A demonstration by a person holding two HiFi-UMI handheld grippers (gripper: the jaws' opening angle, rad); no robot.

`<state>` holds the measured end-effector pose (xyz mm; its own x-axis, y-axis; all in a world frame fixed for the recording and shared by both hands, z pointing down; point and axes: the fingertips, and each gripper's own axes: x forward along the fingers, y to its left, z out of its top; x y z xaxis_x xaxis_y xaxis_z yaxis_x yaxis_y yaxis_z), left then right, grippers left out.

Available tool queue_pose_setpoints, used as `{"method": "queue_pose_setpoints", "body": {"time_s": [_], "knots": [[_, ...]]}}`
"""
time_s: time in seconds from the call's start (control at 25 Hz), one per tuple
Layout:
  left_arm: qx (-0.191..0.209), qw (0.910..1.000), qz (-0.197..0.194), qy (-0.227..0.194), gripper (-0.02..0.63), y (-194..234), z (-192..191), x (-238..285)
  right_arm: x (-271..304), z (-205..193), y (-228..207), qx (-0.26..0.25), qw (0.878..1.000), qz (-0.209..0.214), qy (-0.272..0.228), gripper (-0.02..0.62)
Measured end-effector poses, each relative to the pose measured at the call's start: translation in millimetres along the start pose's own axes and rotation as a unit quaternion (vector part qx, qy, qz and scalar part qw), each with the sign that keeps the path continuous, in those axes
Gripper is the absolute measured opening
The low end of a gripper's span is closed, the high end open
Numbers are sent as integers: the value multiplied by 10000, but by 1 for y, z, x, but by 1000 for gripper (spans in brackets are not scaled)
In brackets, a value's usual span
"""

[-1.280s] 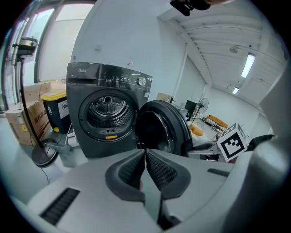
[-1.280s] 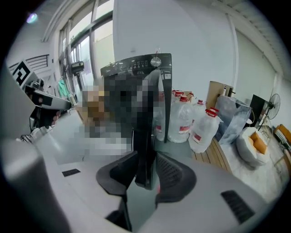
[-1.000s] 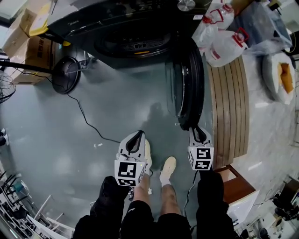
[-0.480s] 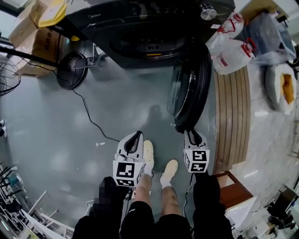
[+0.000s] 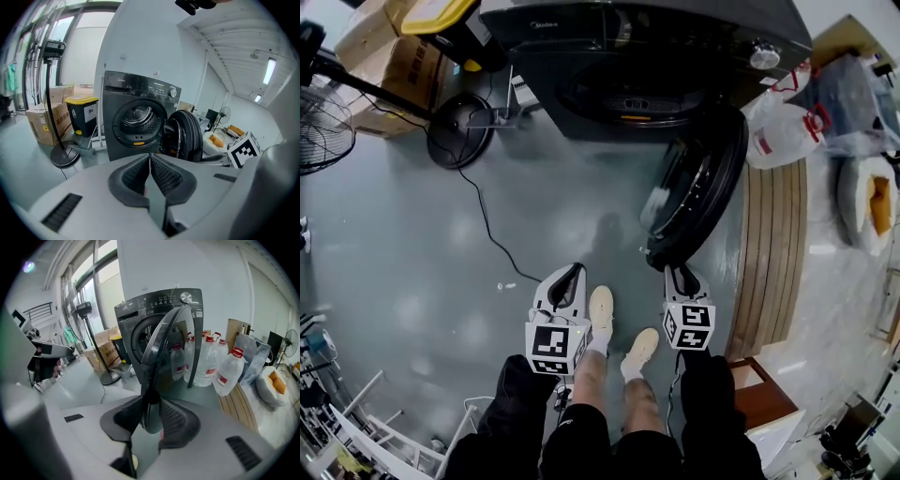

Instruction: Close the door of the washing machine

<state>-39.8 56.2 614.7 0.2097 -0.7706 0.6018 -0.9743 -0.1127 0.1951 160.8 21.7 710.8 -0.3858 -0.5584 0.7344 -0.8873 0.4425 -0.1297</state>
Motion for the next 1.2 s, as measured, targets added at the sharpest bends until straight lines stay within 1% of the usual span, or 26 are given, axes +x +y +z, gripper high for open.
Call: {"method": "queue_pose_setpoints", "body": {"time_s": [0.44, 0.68, 1.2], "knots": [[-166, 9995, 253, -134, 31, 58, 18, -7, 35, 29, 59, 76, 9996, 257, 72, 133], [-282, 9983, 430, -258, 31, 90, 29, -11, 53, 47, 85, 226, 9992, 340, 47, 137], [-589, 9937, 877, -369, 31, 142, 35, -15, 95, 85, 128, 88, 9977, 666, 65, 135]]}}
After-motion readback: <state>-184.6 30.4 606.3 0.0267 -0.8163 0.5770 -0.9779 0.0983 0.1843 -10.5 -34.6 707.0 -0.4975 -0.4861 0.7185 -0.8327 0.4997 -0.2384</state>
